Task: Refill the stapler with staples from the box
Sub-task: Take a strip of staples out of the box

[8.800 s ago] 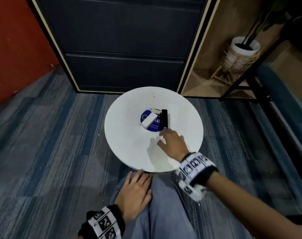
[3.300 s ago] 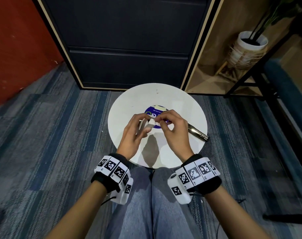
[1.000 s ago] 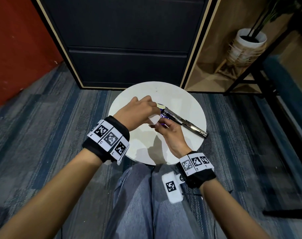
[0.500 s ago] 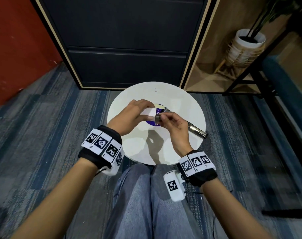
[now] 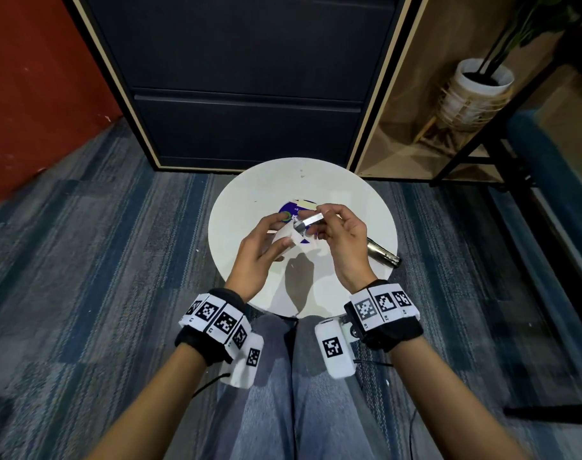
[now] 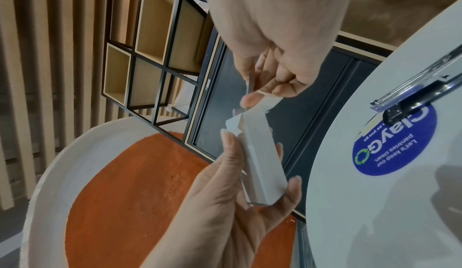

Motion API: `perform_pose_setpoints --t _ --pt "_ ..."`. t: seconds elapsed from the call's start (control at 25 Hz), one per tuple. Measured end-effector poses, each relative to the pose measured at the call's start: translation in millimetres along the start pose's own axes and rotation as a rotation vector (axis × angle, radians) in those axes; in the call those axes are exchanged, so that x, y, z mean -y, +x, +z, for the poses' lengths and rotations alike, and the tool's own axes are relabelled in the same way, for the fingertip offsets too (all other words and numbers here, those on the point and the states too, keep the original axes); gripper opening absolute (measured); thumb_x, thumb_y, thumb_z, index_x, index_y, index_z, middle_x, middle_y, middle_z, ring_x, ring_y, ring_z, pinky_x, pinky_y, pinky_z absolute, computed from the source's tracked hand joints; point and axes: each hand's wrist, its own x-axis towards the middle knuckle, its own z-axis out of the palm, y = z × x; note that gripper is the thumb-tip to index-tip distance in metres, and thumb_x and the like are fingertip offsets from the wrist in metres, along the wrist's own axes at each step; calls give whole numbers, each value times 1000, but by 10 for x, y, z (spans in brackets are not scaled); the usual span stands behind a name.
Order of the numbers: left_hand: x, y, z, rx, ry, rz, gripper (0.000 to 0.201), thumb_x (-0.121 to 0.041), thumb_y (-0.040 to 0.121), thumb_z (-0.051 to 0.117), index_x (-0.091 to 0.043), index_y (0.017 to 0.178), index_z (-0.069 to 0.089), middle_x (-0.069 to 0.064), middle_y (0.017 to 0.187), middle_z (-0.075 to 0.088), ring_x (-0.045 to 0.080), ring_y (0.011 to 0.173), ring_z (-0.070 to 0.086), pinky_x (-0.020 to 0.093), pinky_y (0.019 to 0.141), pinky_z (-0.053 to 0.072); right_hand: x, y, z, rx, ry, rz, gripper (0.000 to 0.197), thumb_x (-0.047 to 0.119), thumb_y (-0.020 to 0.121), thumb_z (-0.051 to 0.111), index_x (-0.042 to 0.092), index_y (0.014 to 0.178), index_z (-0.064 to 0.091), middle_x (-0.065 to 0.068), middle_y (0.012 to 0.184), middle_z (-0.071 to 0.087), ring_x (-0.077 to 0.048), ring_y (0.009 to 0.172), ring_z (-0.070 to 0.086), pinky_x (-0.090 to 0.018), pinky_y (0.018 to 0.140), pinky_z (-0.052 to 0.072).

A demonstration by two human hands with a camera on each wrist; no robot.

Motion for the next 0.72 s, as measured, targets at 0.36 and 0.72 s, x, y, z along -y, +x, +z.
perform_pose_setpoints --t 0.36,0.72 --pt "-33 -55 8 55 66 122 26 -17 94 53 -38 110 56 0 118 50 11 100 60 31 62 62 65 16 -8 41 71 64 26 16 99 43 12 84 63 -4 81 63 -8 63 62 -18 61 50" --pt "18 -36 33 -40 62 122 34 -11 91 59 -39 96 40 -17 97 51 2 87 53 35 83 49 44 38 -29 -117 438 345 32 22 102 35 6 82 54 -8 75 50 -10 45 60 -22 48 55"
